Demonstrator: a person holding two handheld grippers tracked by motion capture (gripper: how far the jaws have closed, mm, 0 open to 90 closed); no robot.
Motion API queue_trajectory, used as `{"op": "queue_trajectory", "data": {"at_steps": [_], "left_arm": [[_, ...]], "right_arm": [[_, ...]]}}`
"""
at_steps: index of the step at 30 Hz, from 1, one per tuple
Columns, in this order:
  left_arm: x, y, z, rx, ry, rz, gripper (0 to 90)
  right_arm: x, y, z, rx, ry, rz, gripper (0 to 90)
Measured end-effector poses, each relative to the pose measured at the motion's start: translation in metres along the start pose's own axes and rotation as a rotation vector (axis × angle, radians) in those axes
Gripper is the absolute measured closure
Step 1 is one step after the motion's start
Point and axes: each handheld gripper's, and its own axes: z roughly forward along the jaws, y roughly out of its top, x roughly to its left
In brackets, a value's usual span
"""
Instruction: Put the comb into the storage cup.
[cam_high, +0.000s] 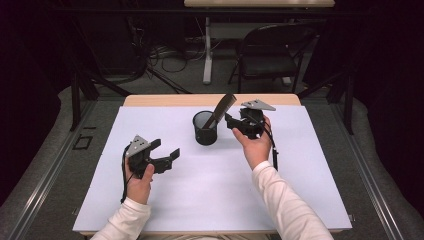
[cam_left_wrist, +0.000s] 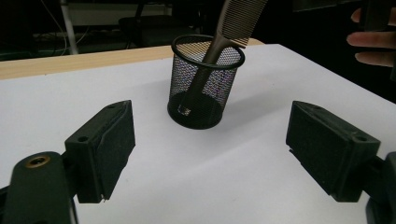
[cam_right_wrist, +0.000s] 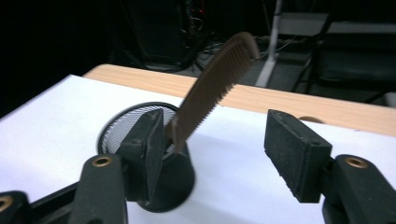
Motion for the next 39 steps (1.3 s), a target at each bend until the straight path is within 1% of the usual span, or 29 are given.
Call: {"op": "queue_trajectory", "data": {"at_steps": [2,5,8,10,12,14,17,19,20,21,25,31,33,36,39], "left_arm": [[0.000,0.000,0.000,-0.002,0.001,-0.001,16.0],[0.001,0.000,-0.001,0.002,0.005,0.004,16.0],[0.001,0.001,-0.001,0.004,0.006,0.004,16.0],[0.001,0.001,-0.002,0.006,0.006,0.006,16.0],[0.001,0.001,-0.002,0.004,0.002,0.003,16.0],[0.001,0.002,-0.003,0.006,-0.003,0.001,16.0],[0.000,0.002,-0.004,0.007,-0.010,0.005,16.0],[-0.001,0.003,-0.005,0.009,-0.016,0.005,16.0],[-0.001,0.003,-0.005,0.013,-0.018,0.007,16.0],[-0.002,0.004,-0.006,0.014,-0.022,0.006,16.0],[-0.004,0.006,-0.007,0.022,-0.035,0.024,16.0],[-0.005,0.011,-0.012,0.022,-0.051,0.039,16.0],[-0.005,0.013,-0.015,0.016,-0.055,0.042,16.0],[-0.005,0.015,-0.021,0.012,-0.066,0.057,16.0],[-0.006,0.015,-0.027,0.020,-0.084,0.072,16.0]], "right_arm": [[0.000,0.000,-0.005,0.002,-0.012,-0.011,37.5],[0.001,-0.002,-0.012,-0.006,-0.013,-0.024,36.6],[0.001,-0.004,-0.019,-0.002,-0.002,-0.036,31.5],[0.002,-0.005,-0.024,0.011,0.000,-0.056,29.1],[0.003,-0.006,-0.028,0.021,0.014,-0.067,26.8],[0.003,-0.007,-0.033,0.017,0.028,-0.077,26.9],[0.004,-0.009,-0.041,0.022,0.063,-0.086,26.6],[0.005,-0.011,-0.047,0.018,0.099,-0.086,26.5],[0.005,-0.012,-0.050,0.018,0.106,-0.087,26.5],[0.006,-0.014,-0.054,0.020,0.119,-0.108,26.0],[0.011,-0.017,-0.066,0.017,0.144,-0.133,24.9],[0.013,-0.025,-0.085,0.019,0.190,-0.144,20.0],[0.012,-0.027,-0.091,0.022,0.195,-0.146,18.4],[0.010,-0.031,-0.100,0.025,0.200,-0.148,16.1],[0.006,-0.037,-0.108,0.020,0.191,-0.156,15.1]]}}
